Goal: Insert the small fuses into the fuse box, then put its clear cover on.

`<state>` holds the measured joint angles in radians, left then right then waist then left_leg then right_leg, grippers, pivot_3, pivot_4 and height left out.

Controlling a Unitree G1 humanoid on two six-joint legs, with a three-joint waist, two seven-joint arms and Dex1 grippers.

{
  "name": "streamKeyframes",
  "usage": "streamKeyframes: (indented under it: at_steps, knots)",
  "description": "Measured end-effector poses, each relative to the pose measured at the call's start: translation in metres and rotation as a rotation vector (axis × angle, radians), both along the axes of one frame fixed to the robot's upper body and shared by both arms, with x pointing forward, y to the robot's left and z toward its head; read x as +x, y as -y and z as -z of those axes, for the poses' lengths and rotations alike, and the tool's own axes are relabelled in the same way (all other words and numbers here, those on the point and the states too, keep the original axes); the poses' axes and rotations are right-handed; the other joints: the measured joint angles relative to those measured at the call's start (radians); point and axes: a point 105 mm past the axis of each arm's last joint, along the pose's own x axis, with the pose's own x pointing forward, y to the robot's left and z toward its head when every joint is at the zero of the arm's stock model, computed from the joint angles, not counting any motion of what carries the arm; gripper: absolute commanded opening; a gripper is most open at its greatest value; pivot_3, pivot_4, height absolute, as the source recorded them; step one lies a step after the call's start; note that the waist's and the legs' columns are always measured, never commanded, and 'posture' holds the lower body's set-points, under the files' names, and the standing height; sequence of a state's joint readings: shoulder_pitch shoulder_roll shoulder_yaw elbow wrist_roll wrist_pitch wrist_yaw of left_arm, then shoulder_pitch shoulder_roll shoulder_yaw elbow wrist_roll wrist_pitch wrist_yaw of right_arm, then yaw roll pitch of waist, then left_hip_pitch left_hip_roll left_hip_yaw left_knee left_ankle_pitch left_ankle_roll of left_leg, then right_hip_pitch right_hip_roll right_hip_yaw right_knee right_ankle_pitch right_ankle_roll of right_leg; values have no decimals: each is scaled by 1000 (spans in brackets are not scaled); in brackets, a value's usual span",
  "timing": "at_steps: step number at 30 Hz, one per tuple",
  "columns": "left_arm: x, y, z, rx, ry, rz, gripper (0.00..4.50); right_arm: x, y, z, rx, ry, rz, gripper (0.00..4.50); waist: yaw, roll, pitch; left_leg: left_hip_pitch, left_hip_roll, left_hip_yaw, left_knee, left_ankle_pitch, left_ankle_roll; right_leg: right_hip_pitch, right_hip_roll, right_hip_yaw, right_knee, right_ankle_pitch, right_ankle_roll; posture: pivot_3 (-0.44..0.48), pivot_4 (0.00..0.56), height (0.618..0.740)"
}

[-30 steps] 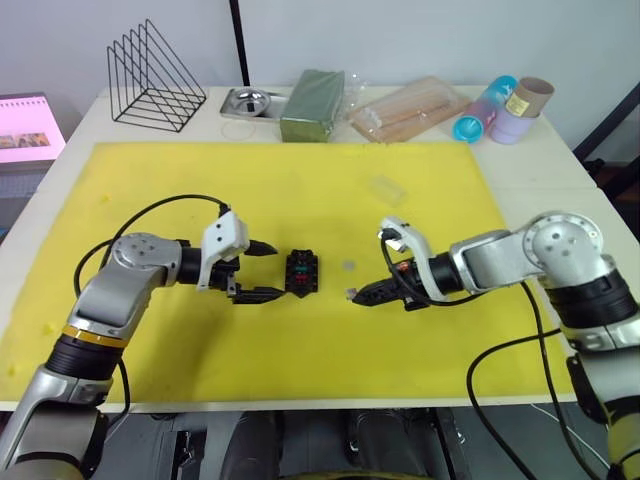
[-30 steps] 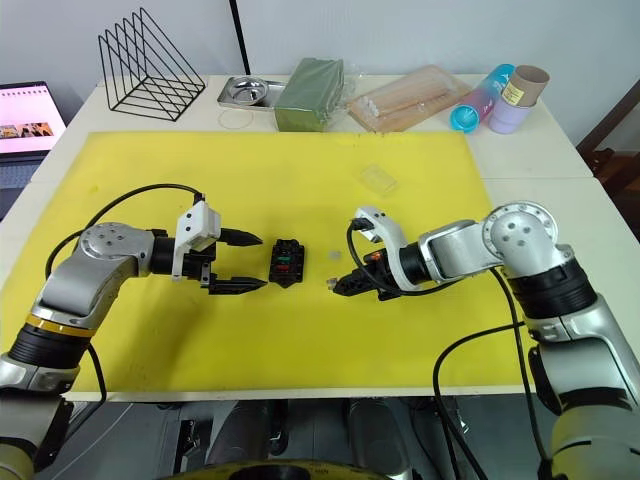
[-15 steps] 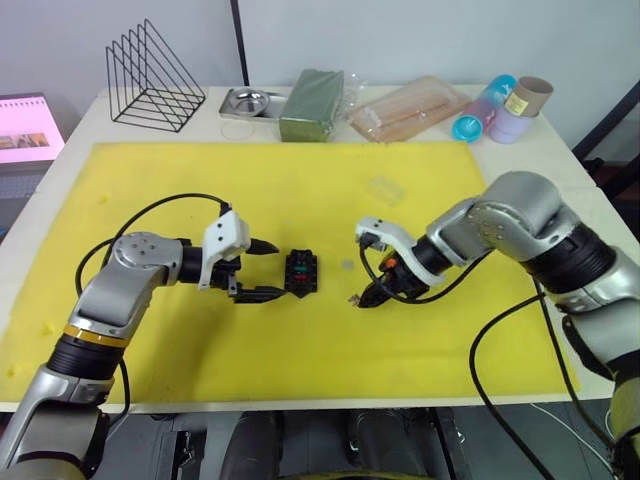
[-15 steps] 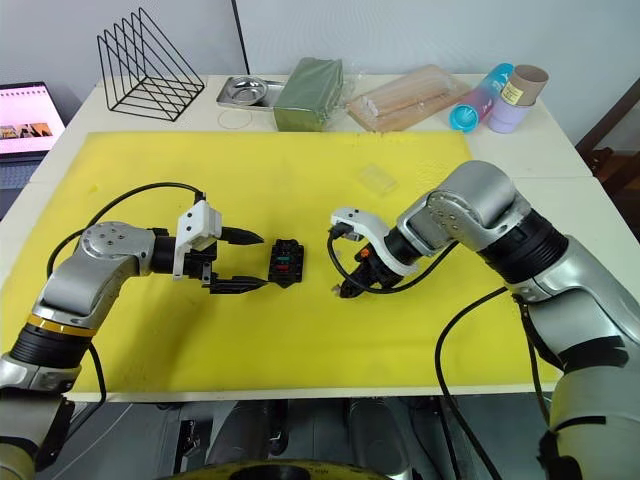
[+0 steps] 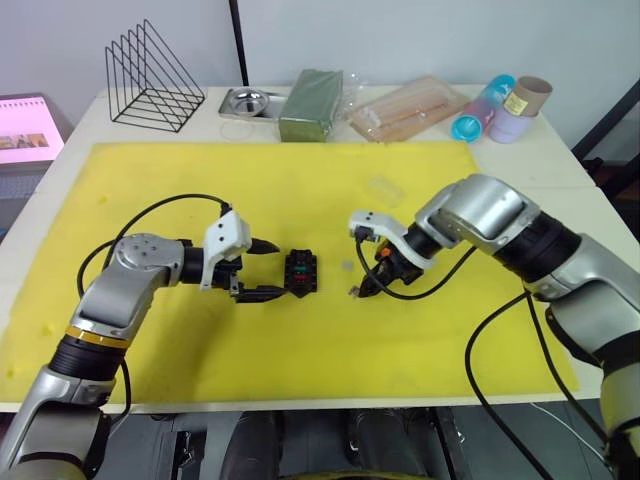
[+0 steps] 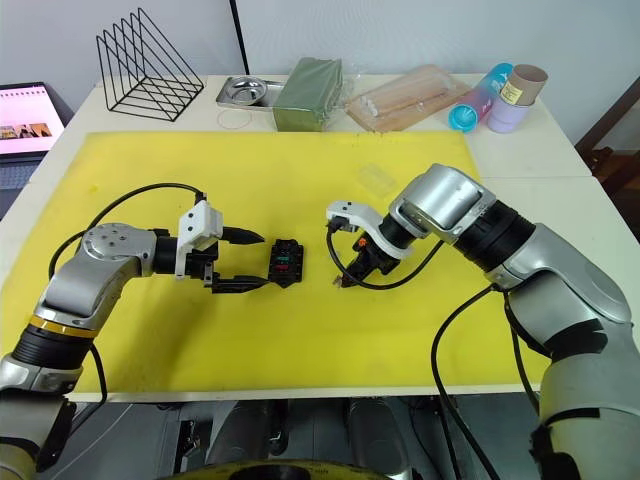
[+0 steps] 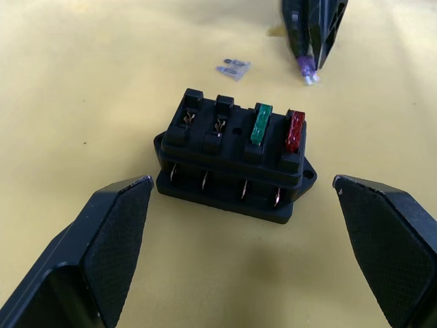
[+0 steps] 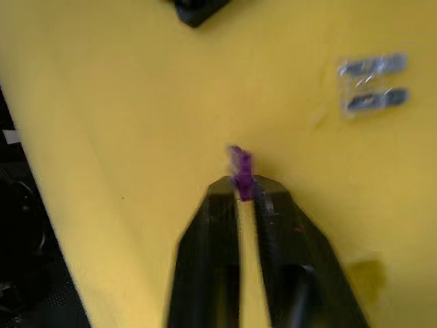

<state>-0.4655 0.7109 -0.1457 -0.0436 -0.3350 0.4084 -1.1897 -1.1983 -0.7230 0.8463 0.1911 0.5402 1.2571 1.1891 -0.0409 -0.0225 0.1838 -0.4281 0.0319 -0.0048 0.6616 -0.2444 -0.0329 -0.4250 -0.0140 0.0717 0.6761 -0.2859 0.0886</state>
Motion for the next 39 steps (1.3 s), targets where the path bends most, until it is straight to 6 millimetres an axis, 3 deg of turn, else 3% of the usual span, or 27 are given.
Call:
streamKeyframes:
  at_steps: [4, 8, 13, 19, 23, 28, 39]
  knots:
    - [0, 1, 0, -4, -1, 2, 4500, 3, 2, -5, 12, 12, 9, 2723, 0, 0, 0, 0, 0, 0, 0, 0, 0, 0, 0, 0, 0, 0, 0, 0, 150, 740]
    - [0, 1, 0, -5, -1, 4, 4500, 6, 7, -13, 30, 31, 29, 2723, 1, 0, 0, 0, 0, 0, 0, 0, 0, 0, 0, 0, 0, 0, 0, 0, 150, 740]
    - [0, 2, 0, -6, -2, 8, 4500, 3, 18, -39, 144, 48, 131, 2723, 3, 0, 0, 0, 0, 0, 0, 0, 0, 0, -1, 0, 0, 0, 0, 0, 150, 740]
    - [-2, 3, -2, -7, -4, 32, 4500, -11, 19, -40, 296, 3, 237, 2723, 4, 0, 0, 0, 0, 0, 0, 0, 0, 0, 0, 0, 1, 0, 0, 0, 150, 740]
    - [-6, 2, -6, -5, -1, 62, 4500, -20, 25, -22, 417, -54, 347, 2723, 8, 0, 0, 0, -1, 0, 1, 0, 0, 1, 0, 0, 1, 0, 0, 0, 150, 740]
    - [-12, 8, -16, -13, 19, 122, 4500, -24, 27, -20, 525, -31, 406, 2723, 5, 0, 0, 0, 0, 0, 1, 0, 0, 1, 0, 0, 2, 0, 0, 0, 150, 740]
    - [-17, 11, -25, 3, 48, 173, 4500, -27, 26, 5, 603, -76, 542, 2723, 2, 0, 0, 0, 0, 0, 1, 0, 0, 1, 1, 0, 2, 0, 0, 0, 150, 740]
